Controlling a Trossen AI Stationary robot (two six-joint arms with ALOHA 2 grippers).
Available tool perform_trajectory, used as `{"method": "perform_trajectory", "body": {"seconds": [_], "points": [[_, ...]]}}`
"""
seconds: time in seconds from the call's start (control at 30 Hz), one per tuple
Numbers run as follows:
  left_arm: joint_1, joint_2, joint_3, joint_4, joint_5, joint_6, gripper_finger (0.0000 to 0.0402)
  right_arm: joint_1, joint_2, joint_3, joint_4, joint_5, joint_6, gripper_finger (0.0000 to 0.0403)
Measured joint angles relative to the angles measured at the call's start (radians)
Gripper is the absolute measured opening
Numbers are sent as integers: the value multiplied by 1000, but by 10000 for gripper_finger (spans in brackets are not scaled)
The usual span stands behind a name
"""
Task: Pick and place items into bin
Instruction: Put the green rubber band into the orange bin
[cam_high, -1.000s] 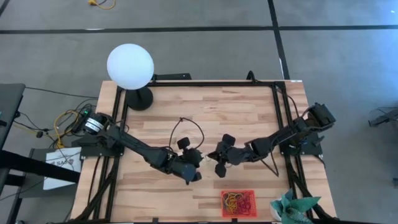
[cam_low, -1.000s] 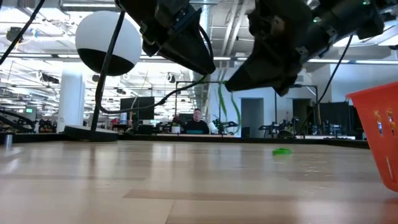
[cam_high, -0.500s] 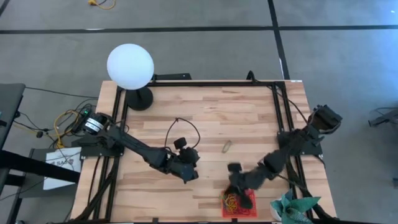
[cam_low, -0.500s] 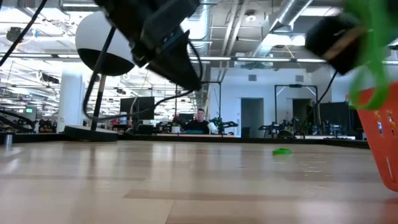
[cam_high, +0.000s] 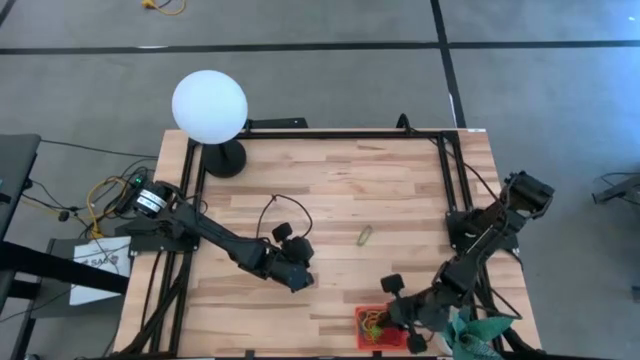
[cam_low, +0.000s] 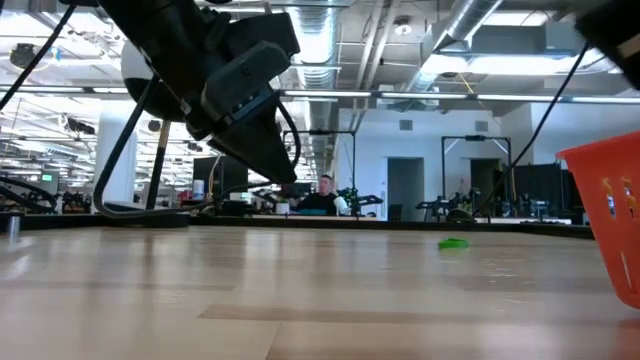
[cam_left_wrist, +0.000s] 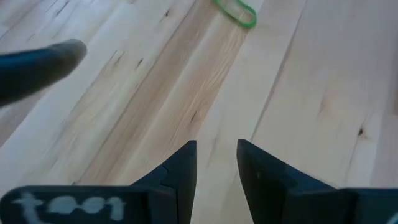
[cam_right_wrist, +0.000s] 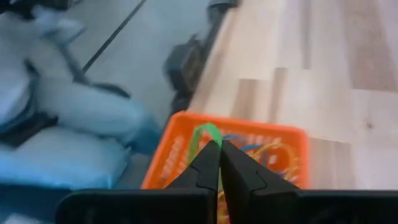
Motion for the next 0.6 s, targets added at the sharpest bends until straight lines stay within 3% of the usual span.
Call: {"method": "perform_trajectory", "body": {"seconds": [0.33, 0.6], "points": [[2, 0, 0, 25, -1, 0, 107, -102, 28, -1, -68, -100, 190, 35], [2, 0, 0, 28, -3, 0, 107, -150, 44, 0, -19, -181, 105, 72]]}}
